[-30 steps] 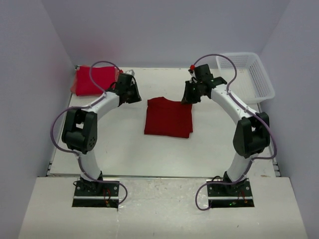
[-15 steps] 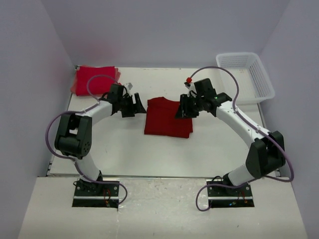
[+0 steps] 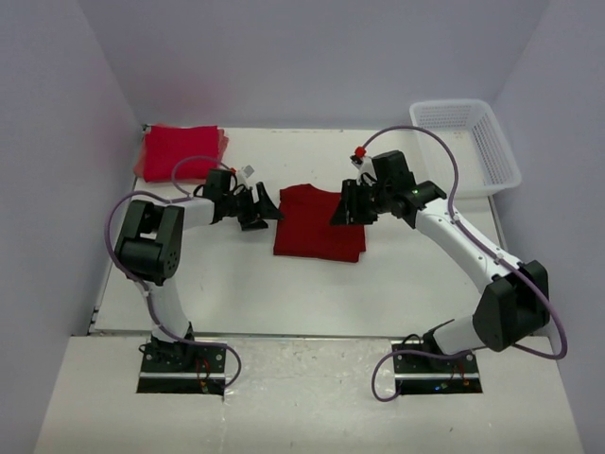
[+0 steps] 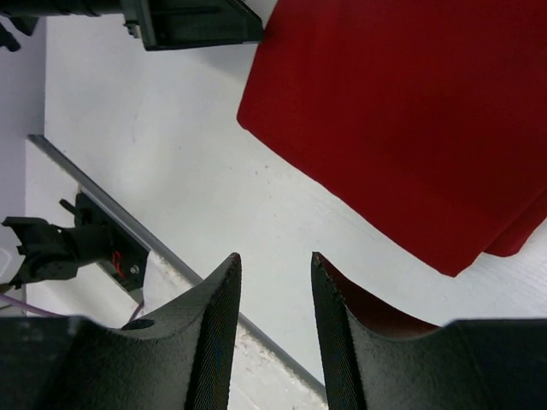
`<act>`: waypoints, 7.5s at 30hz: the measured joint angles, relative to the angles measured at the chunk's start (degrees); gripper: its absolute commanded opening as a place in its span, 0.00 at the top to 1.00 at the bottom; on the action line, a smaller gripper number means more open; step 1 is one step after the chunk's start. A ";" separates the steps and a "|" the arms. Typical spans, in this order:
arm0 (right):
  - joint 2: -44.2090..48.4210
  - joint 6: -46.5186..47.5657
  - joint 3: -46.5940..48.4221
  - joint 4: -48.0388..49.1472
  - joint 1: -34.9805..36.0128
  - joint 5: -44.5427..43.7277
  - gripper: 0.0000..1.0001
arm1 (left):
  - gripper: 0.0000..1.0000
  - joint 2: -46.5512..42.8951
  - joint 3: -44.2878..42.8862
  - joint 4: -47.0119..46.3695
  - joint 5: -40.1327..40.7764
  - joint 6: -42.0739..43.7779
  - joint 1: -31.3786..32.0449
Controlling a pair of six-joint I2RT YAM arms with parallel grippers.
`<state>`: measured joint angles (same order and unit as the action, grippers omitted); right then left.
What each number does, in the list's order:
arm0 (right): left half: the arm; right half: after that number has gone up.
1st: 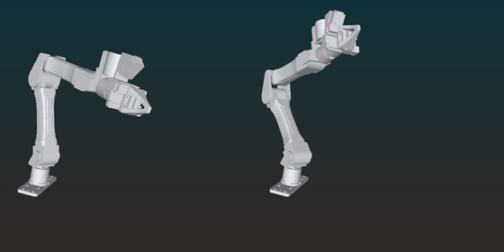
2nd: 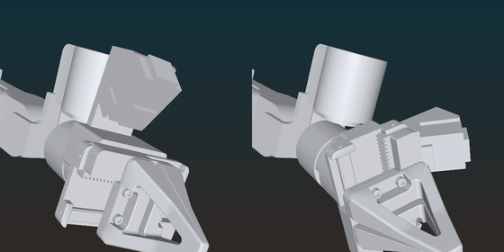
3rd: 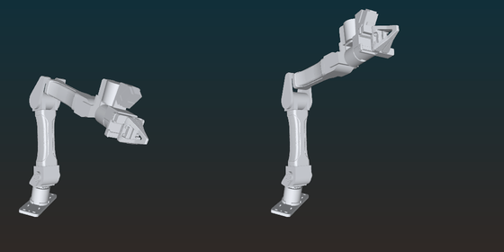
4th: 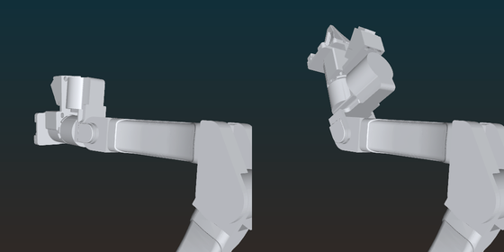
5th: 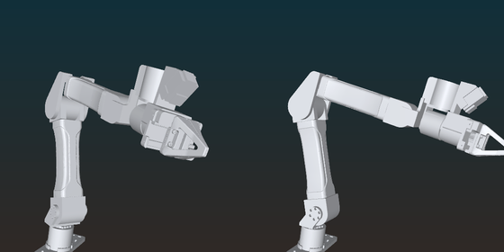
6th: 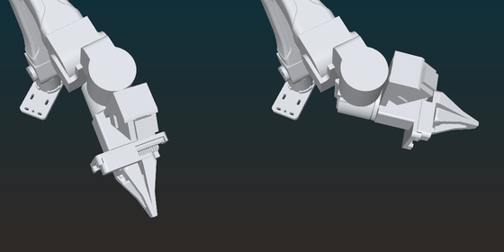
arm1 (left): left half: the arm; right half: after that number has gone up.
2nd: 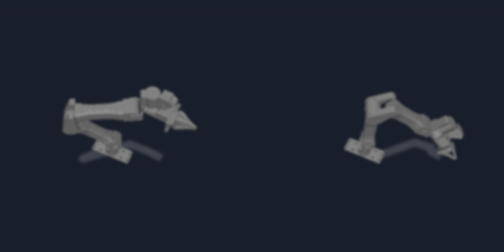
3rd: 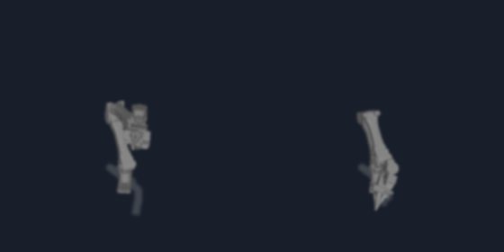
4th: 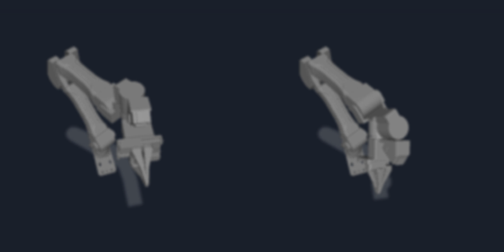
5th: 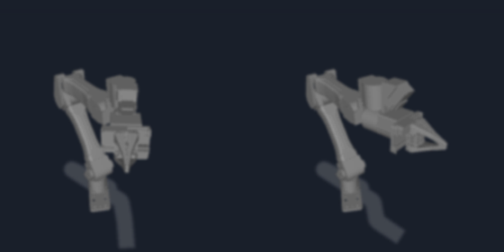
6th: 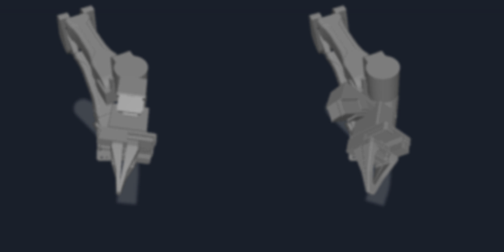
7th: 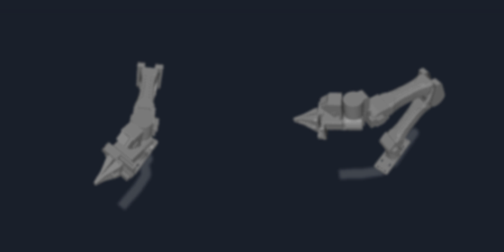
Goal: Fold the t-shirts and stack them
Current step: Smooth out wrinkles on the folded tshirt, then put the neatly folded tshirt into the corner of the board with the left arm
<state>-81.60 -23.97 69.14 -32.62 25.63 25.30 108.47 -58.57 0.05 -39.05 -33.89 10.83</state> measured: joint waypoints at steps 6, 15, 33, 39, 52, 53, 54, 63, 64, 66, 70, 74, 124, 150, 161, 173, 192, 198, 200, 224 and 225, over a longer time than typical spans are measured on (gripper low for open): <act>-1.90 -0.04 0.02 -0.61 0.24 -1.11 0.60 | 0.22 1.03 -0.13 -1.25 -1.88 -0.07 -0.02; -1.90 -0.02 0.02 -0.70 0.26 -2.38 0.60 | 0.22 1.95 -0.48 -2.25 -2.19 -0.07 0.44; 0.55 -0.02 -1.40 -0.61 0.13 -4.11 0.60 | 0.45 9.92 -6.78 -9.55 -2.62 -5.60 6.86; 2.86 0.00 -2.03 -0.61 -1.18 -4.66 0.59 | 0.52 13.09 -7.91 -13.81 -2.29 -8.74 8.79; 4.02 0.00 -2.64 -0.57 -1.73 -4.83 0.59 | 0.95 17.70 -13.55 -13.64 0.07 -11.80 12.17; 4.13 0.00 -2.82 -0.57 -1.75 -4.83 0.59 | 1.00 18.14 -14.23 -13.20 -0.17 -11.91 12.20; 4.15 -0.02 -2.97 -0.59 -1.77 -4.83 0.59 | 1.00 18.56 -15.17 -12.50 -0.39 -11.96 12.22; 5.33 0.00 -5.05 -0.55 -1.97 -4.81 0.59 | 1.00 20.44 -23.85 -1.05 2.93 -7.41 13.00; 5.53 -0.02 -5.40 -0.48 -1.97 -4.81 0.59 | 1.00 20.41 -25.14 1.05 4.33 -6.29 13.22; 5.77 -0.04 -5.90 -0.42 -1.97 -4.74 0.60 | 1.00 20.22 -27.58 5.07 7.58 -3.76 13.42; 6.34 -0.31 -6.80 -0.15 -1.95 -4.39 0.60 | 1.00 20.15 -33.77 14.23 17.20 2.25 13.51; 7.69 -0.46 -7.21 -0.22 -1.40 -4.61 0.60 | 1.00 20.15 -40.59 23.63 27.80 8.28 13.33; 0.87 -0.42 -8.66 -2.49 3.93 -4.57 0.61 | 1.00 25.11 -76.78 41.13 46.64 36.76 -5.40; -2.25 -0.39 -8.70 -2.21 4.66 -3.26 0.60 | 1.00 20.61 -80.74 41.18 48.04 38.25 -5.53; -2.78 -0.39 -8.70 -2.01 5.14 -3.23 0.60 | 1.00 17.77 -80.78 41.31 47.95 38.23 -5.53; -2.78 -0.39 -9.60 -1.88 5.22 -3.26 0.60 | 1.00 16.26 -80.67 41.68 48.63 38.66 -5.51; -2.75 -0.22 -9.68 -2.23 5.22 -3.34 0.60 | 1.00 16.31 -76.28 41.11 49.96 39.28 -10.51; -3.19 -0.20 -9.53 -3.15 5.22 -3.34 0.60 | 1.00 18.29 -75.78 40.06 49.96 39.32 -15.45; -3.52 -0.24 -9.25 -3.76 5.22 -3.30 0.60 | 1.00 20.15 -75.89 39.63 49.94 39.32 -16.70; -7.72 0.28 -8.52 -3.65 6.29 2.19 0.60 | 0.22 30.10 -70.77 22.86 73.66 40.48 -21.22; -7.72 0.44 -8.57 -3.30 6.32 2.47 0.60 | 0.22 29.46 -70.44 22.27 74.88 40.52 -20.70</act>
<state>-89.32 -23.53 60.58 -35.92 31.94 27.77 137.93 -129.01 22.33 35.83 6.63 -9.87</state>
